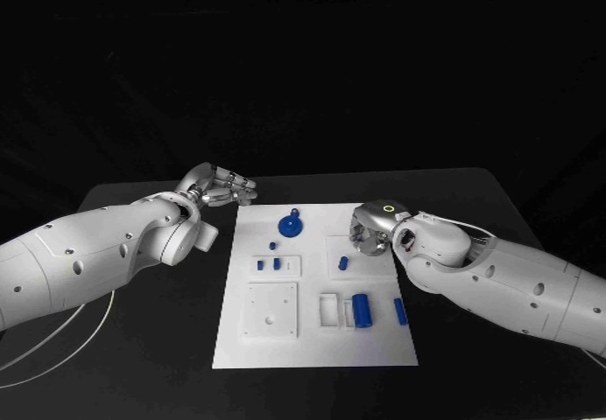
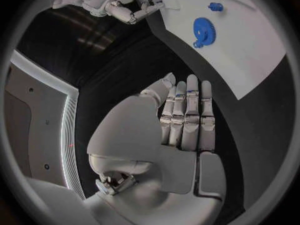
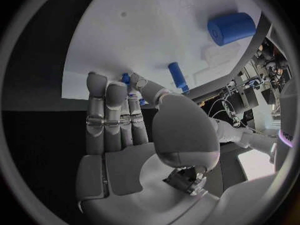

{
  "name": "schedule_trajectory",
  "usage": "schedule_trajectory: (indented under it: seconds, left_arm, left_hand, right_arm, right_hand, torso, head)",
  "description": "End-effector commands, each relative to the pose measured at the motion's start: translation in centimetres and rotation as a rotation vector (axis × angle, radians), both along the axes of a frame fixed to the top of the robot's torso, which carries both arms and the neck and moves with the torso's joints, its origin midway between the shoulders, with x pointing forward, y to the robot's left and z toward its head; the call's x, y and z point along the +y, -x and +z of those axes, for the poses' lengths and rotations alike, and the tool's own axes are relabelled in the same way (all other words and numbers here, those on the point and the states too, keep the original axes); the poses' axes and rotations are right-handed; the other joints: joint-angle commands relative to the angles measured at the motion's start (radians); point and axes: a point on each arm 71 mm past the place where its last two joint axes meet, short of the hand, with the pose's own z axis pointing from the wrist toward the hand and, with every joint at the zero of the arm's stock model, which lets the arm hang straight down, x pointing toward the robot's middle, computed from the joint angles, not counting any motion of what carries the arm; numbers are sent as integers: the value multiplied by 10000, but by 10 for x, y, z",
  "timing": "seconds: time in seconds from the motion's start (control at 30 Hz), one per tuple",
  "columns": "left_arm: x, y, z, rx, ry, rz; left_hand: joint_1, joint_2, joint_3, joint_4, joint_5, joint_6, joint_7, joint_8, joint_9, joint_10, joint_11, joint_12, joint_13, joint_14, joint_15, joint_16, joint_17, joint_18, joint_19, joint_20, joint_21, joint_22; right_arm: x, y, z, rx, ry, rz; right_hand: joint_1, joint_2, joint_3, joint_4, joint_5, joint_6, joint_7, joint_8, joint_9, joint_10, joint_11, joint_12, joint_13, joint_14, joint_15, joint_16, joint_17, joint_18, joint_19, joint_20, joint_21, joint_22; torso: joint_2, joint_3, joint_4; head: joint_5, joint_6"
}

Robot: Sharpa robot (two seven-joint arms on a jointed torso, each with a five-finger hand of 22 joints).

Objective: Assemble the parts on the task board

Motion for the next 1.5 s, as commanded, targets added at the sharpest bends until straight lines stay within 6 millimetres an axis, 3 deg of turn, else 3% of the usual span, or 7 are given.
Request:
schedule_trajectory:
  seconds: [0.03, 0.17, 0.3, 0.43, 0.8, 1.2, 1.5]
  left_arm:
    - [-1, 0, 1, 86, 71, -81]
    - [0, 0, 0, 98, 63, -57]
    - [1, 0, 1, 95, 61, -45]
    - [1, 0, 0, 100, 59, -40]
    - [2, 0, 0, 106, 52, -18]
    - [2, 0, 1, 88, 49, 11]
    - [2, 0, 1, 82, 50, 9]
  left_hand:
    - [-42, 75, -19, 20, 8, -64, 49, -33, -9, -90, -6, 9, -4, 0, 53, -58, 20, -152, 41, 30, 31, -50]
    - [-42, 75, -19, 20, 8, -64, 49, -33, -9, -90, -6, 9, -4, 0, 53, -58, 20, -152, 41, 30, 31, -50]
    - [-38, 60, 1, 36, 6, -66, 52, -35, -9, -94, -4, 6, -5, 3, 53, -62, 33, -143, 66, 33, 42, -153]
    - [-38, 60, 1, 36, 6, -66, 52, -35, -9, -94, -4, 6, -5, 3, 53, -62, 33, -143, 66, 33, 42, -153]
    - [-35, 64, 7, 52, 13, -72, 53, -34, -9, -104, -2, 7, -5, 8, 51, -59, 44, -139, 92, 28, 51, -208]
    - [-30, 69, 8, 59, 24, -71, 51, -34, -9, -114, 0, 6, -5, 12, 48, -57, 49, -134, 106, 25, 54, -221]
    - [-16, 74, 9, 52, 28, -60, 49, -33, -9, -118, 1, 6, -5, 9, 48, -59, 50, -131, 112, 21, 59, -216]
  right_arm:
    - [-6, -1, -1, -148, 297, -279]
    - [-8, -1, -2, -43, 157, -284]
    - [-9, 0, -1, -34, 33, -256]
    - [-9, 1, -1, -38, -29, -226]
    - [-10, 3, -1, 15, -53, -187]
    - [-6, 6, -2, -19, -151, -67]
    - [-7, 5, -1, -428, -96, -252]
  right_hand:
    - [-84, 12, -10, 60, 24, -40, 29, -39, -27, 100, -119, 25, 42, -30, -45, -58, -3, 41, 300, -21, -127, -22]
    - [-516, -404, -267, 276, 907, -624, 146, -52, -83, -524, 67, 17, 20, -39, 64, -102, -23, 79, 278, 60, -345, -107]
    - [-600, -696, -485, 420, 1136, -1053, 241, -42, -80, -1019, 228, 16, 16, -12, 216, -99, -41, 180, 340, 220, -487, -204]
    - [-508, -801, -551, 545, 1179, -1094, 252, -37, -76, -1102, 258, 15, 17, -7, 255, -78, -78, 283, 389, 296, -564, -280]
    - [-418, -732, -359, 593, 1193, -950, 221, -31, -68, -961, 212, 16, 18, -2, 216, -51, -96, 271, 405, 269, -455, -245]
    - [-34, -126, -47, 515, 28, -17, 10, 18, 31, 74, -136, 48, 61, -14, -38, -8, -50, 117, 397, 46, -61, -15]
    - [-58, -61, 51, 313, -49, 270, -72, -14, 40, 414, -244, 32, 46, 3, -179, -60, 15, -42, 398, -148, 175, 186]
  torso:
    - [-5, -1, -1]
    - [0, 4, -10]
    - [3, 1, -9]
    - [2, 6, -6]
    - [5, 2, -1]
    - [-1, -1, 0]
    - [1, -3, 2]
  head:
    - [-19, 2]
    - [-25, 12]
    - [-34, 12]
    - [-37, 15]
    - [-55, 5]
    - [-55, -19]
    - [-52, -25]
